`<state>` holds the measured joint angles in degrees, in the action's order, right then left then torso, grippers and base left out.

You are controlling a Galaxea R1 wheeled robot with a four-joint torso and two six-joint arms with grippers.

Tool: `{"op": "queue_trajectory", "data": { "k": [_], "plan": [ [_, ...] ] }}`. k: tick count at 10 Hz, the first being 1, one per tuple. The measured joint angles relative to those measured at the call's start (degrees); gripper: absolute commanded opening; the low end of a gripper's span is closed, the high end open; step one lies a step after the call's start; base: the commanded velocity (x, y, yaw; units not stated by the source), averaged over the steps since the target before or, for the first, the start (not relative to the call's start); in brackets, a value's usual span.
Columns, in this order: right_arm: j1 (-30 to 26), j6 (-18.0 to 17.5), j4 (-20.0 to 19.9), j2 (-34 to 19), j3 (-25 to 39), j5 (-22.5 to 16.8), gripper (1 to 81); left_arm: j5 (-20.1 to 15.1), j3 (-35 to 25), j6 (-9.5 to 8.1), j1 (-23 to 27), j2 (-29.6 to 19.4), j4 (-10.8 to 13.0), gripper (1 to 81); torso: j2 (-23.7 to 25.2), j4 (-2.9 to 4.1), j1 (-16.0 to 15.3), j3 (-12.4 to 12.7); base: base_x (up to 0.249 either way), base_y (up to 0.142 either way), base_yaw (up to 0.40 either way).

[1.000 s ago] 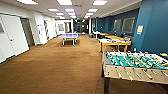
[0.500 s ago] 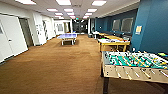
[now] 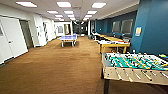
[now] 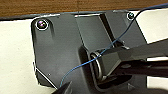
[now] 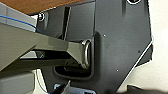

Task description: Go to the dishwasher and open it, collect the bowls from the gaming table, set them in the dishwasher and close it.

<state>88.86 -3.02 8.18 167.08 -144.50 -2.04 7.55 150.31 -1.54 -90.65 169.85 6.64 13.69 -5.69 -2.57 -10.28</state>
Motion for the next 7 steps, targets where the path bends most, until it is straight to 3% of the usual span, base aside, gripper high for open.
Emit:
{"op": "queue_trajectory", "data": {
  "k": [7],
  "plan": [
    [-1.26,0.00,0.00,0.30,0.00,0.48,81.1,0.22,-0.01,0.00,1.29,0.00,0.00,81.1,-0.02,0.00,-0.04,-0.02,0.167,0.000,0.000]
  ]
}}
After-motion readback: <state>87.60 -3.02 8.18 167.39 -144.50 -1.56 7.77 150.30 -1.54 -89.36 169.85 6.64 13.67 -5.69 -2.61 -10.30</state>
